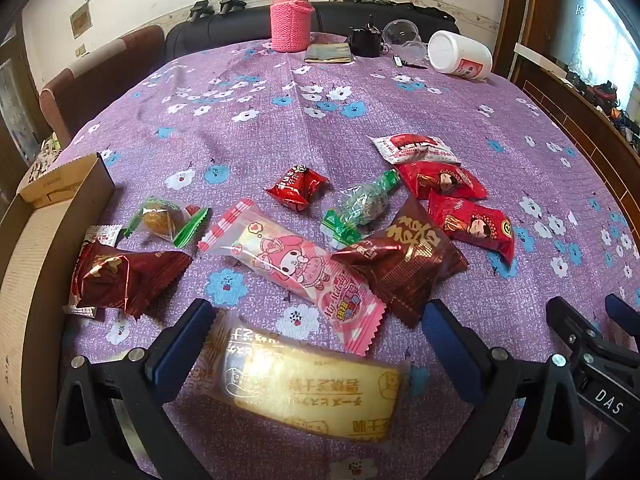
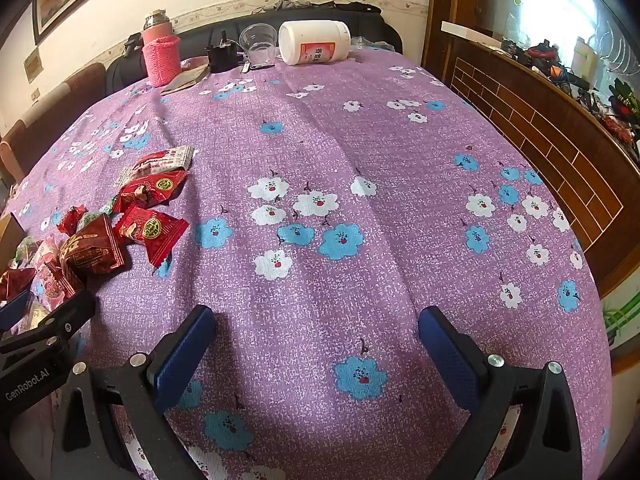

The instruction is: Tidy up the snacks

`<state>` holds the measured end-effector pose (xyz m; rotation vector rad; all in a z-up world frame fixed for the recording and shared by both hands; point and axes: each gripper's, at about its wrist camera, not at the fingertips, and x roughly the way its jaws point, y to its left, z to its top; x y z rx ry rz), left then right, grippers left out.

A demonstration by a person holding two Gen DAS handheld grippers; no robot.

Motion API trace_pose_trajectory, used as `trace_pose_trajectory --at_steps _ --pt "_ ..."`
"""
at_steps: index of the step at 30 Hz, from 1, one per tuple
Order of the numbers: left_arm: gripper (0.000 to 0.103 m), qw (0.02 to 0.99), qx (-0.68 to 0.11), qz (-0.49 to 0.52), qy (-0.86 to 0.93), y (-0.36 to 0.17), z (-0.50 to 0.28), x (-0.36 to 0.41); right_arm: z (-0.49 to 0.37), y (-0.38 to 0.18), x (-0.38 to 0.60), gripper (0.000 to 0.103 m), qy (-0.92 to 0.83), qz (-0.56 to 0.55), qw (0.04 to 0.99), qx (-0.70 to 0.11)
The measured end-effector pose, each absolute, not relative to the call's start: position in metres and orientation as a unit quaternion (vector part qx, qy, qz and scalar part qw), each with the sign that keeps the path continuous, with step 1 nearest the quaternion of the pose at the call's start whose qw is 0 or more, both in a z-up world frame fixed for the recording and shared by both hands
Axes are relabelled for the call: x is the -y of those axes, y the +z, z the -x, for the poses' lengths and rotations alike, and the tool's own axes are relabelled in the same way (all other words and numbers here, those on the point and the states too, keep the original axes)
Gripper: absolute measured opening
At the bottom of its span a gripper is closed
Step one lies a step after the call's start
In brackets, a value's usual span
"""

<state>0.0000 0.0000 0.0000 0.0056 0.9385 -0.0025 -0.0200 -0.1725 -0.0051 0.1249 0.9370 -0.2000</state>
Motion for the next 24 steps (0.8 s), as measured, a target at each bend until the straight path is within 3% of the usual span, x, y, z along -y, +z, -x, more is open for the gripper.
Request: trace_pose_trajectory --at_steps 24 --pt "0.103 0.893 -0.451 0.001 0.002 -0.0017 0.0022 -0.0011 0.0202 -0.0049 0.1723 0.102 -0.096 -0.060 0.886 -0.450"
